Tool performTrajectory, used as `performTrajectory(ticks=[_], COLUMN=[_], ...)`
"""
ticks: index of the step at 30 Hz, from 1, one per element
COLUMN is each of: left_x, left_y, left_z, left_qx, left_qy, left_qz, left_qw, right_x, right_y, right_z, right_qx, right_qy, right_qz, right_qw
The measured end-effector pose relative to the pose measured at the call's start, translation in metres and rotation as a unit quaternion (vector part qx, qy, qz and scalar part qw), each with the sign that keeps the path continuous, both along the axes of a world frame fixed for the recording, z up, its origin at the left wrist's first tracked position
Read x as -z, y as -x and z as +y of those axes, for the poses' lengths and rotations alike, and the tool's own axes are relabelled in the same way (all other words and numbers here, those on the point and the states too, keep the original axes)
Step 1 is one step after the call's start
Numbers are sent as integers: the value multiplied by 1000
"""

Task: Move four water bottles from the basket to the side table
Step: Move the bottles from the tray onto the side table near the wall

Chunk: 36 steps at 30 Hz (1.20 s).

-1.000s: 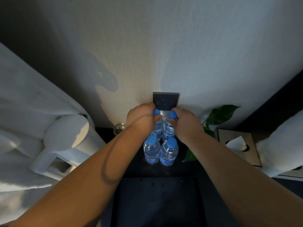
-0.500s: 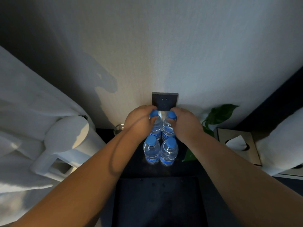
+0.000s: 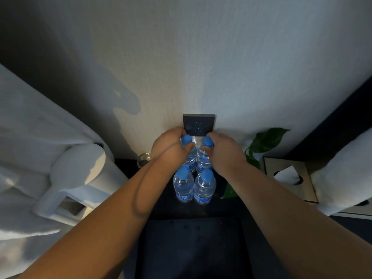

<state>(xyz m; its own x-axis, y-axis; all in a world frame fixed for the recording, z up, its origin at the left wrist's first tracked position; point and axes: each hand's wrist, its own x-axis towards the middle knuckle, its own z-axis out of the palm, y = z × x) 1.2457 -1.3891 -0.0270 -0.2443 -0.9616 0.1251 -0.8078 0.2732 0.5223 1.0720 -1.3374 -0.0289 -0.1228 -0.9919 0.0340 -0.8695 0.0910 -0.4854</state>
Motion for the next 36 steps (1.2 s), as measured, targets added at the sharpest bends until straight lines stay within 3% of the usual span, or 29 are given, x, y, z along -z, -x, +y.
performTrajectory(ticks=[4, 14, 21, 31, 36], left_x=[2, -2, 4, -1, -2], left_y=[-7, 3, -1, 2, 1], left_z=[4, -2, 4, -8, -12], left_qx=[19, -35, -13, -61, -34], left_qy=[-23, -34, -45, -28, -51], left_qz=[37, -9, 44, -57, -46], left_qw=[999, 999, 998, 996, 997], right_x=[0, -2, -3, -2, -2], right_y=[-1, 0, 2, 2, 2], right_z=[0, 1, 1, -1, -1], right_qx=[-1, -2, -9, -9, -9], right_qy=[0, 1, 3, 4, 3], right_qz=[-1, -11, -11, 6, 5], right_qw=[1000, 1000, 1000, 1000, 1000])
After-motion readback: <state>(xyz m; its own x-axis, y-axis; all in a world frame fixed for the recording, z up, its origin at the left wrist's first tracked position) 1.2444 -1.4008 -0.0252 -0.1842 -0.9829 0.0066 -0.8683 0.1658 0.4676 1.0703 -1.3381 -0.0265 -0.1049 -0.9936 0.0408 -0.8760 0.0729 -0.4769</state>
